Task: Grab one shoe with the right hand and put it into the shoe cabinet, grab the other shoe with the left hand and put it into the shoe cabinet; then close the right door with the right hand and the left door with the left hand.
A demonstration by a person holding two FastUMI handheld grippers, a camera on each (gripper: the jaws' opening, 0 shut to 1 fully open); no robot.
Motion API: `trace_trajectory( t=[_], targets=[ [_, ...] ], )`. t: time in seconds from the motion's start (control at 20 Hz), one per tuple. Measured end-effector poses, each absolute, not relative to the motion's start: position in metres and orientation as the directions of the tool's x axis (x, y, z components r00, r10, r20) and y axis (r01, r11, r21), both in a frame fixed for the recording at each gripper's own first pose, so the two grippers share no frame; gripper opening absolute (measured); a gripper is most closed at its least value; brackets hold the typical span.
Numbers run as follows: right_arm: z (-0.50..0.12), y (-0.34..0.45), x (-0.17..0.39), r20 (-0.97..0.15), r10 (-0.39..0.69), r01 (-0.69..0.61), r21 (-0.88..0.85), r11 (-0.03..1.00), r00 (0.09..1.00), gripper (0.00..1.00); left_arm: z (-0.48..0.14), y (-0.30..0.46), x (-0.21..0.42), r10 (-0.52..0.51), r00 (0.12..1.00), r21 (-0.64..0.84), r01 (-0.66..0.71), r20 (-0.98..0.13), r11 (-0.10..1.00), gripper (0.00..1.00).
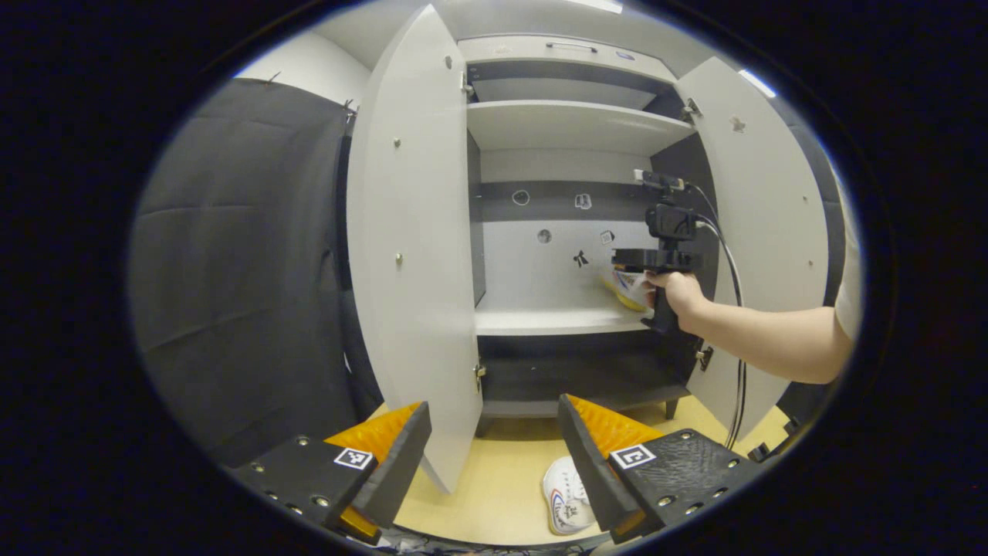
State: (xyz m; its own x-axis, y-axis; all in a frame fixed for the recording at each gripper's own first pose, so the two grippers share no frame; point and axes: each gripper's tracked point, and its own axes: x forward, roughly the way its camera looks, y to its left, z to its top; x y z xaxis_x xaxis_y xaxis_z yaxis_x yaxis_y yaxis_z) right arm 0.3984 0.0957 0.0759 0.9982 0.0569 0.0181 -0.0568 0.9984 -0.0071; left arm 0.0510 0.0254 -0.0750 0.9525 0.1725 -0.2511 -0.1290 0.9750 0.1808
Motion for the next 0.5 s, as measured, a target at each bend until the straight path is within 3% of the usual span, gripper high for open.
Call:
trace_trajectory(
  t=[0.1,0.2,0.5],
  targets=[
    [0.085,0.096,0.387,0.041,0.064,-0.063,-0.033,0.997,0.997,0.75,-0.077,0.026,0.049,0.168,0.952,0.202,-0.118,-0.254,0.972,0.94],
    [0.092,0.094,0.369,0.060,0.064,-0.060,-0.060,0.996,0.996,1.00,-0.081,0.023,0.049,0.139,0.954,0.190,-0.090,-0.264,0.978,0.94],
    [0.079,0.084,0.276,0.035,0.058,-0.057,-0.023,0.998,0.998,0.96,-0.108,0.012,0.046,0.011,0.952,0.115,0.025,-0.306,0.993,0.94]
  ],
)
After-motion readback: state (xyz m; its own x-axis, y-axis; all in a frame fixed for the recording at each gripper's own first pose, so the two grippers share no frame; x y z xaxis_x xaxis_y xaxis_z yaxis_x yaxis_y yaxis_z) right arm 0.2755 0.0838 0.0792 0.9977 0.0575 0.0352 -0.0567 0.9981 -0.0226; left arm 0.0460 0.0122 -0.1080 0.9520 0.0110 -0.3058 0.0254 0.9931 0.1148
